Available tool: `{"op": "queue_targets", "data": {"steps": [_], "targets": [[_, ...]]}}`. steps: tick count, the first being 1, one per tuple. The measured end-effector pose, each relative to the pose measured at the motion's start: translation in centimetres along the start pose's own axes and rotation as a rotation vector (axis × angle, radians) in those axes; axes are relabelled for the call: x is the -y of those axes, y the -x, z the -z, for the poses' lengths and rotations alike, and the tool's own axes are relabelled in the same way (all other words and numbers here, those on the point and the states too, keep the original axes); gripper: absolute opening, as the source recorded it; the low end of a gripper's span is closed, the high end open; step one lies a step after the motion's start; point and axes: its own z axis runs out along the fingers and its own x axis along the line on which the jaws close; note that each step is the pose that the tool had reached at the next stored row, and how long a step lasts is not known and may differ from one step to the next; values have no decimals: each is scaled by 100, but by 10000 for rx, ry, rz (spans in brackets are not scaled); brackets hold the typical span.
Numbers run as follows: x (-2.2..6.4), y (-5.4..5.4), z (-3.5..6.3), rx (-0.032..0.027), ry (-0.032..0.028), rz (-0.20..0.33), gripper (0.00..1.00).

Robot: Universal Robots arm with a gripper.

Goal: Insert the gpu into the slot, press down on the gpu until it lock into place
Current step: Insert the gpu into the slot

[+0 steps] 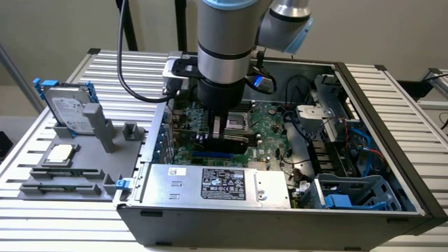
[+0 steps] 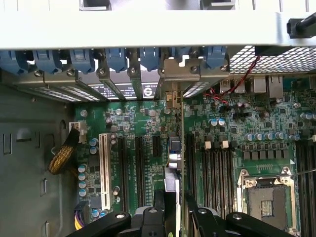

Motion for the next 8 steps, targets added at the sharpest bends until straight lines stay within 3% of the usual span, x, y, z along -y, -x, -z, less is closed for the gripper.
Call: {"op": "queue_targets", "data": {"steps": [8], "targets": [[-15, -2, -13, -1, 6, 97, 26]]}}
